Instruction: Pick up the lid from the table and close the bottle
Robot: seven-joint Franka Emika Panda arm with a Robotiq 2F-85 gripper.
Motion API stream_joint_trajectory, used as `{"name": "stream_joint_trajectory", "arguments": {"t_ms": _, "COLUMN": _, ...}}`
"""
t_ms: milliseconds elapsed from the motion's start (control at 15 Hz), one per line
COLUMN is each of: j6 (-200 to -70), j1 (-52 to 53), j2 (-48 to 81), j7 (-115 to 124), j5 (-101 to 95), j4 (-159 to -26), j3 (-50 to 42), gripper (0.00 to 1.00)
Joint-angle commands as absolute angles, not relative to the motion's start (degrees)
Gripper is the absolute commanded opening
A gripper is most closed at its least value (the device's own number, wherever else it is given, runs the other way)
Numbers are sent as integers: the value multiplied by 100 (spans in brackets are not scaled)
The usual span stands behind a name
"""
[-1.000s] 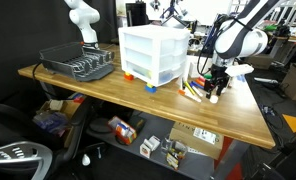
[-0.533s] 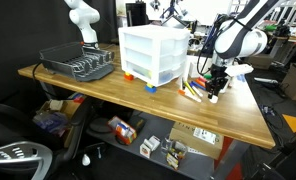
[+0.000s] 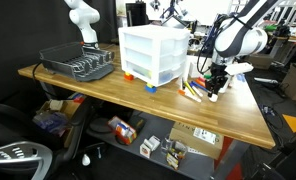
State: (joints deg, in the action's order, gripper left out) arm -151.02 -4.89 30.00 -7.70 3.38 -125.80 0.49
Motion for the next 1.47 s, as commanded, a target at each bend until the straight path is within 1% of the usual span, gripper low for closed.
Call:
{"name": "stream_joint_trajectory", "arguments": {"t_ms": 0, "j6": -14914, "j1": -517, "j2": 2815, "j7": -783, "j5": 294, "j4": -12626, "j3": 61, "gripper": 12}}
{"name": "stream_joint_trajectory", "arguments": {"t_ms": 267, "j6": -14697, "j1": -392, "j2": 2474, "j7": -627, "j5": 158, "j4": -12715, "j3": -36, "gripper": 12}}
{"name": "stream_joint_trajectory", "arguments": {"t_ms": 733, "j6": -13860, "j1": -339, "j2": 1538, "j7": -479, "j5": 24, "j4": -12782, "j3": -65, "gripper": 12}}
{"name": "stream_joint_trajectory", "arguments": {"t_ms": 1400, "j6": -13494, "j1": -562, "j2": 796, "j7": -728, "j5": -194, "j4": -12748, "j3": -503, "gripper": 12}}
